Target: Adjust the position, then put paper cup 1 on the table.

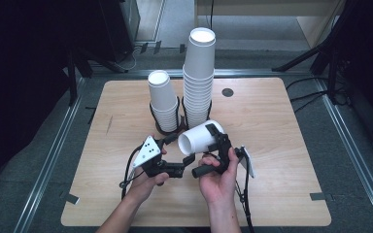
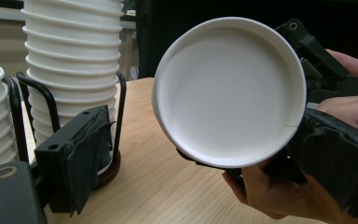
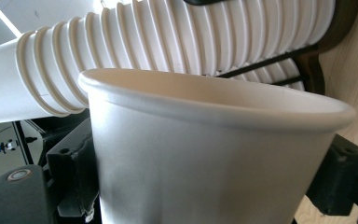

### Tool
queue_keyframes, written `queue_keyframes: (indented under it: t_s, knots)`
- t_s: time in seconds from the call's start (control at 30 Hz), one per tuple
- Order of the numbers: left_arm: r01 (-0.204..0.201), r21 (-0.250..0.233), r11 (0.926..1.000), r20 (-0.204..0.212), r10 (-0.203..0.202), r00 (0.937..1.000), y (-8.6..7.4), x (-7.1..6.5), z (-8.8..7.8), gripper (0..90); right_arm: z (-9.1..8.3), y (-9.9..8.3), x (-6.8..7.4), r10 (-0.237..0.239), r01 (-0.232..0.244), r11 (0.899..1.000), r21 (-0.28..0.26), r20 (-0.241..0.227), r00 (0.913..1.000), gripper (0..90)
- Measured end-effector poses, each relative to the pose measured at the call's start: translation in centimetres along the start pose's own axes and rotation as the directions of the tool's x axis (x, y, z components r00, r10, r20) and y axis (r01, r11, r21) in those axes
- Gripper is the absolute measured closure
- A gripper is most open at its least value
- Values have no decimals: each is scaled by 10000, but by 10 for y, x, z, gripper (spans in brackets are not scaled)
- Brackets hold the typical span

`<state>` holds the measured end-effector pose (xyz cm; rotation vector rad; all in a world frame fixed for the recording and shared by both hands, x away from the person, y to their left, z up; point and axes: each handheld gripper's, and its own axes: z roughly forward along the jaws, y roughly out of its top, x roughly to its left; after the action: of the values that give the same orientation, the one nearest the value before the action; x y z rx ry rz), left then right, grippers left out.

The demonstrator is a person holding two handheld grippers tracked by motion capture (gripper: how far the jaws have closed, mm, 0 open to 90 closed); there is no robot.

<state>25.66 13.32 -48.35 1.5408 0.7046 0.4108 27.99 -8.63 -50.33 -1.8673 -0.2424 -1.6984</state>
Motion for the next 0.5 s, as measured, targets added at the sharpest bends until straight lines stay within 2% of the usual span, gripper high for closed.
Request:
queue_keyframes:
  t_s: [0.4,0.5]
  knots:
    - [90,-56,9999,-176,-91,9998,1,6,-6,70,-4,13,7,-655,646,9957,-667,-115,9978,138]
    - [172,-121,9998,-293,-175,9994,2,8,-6,70,-4,18,10,-1171,1162,9892,-891,-49,9931,141]
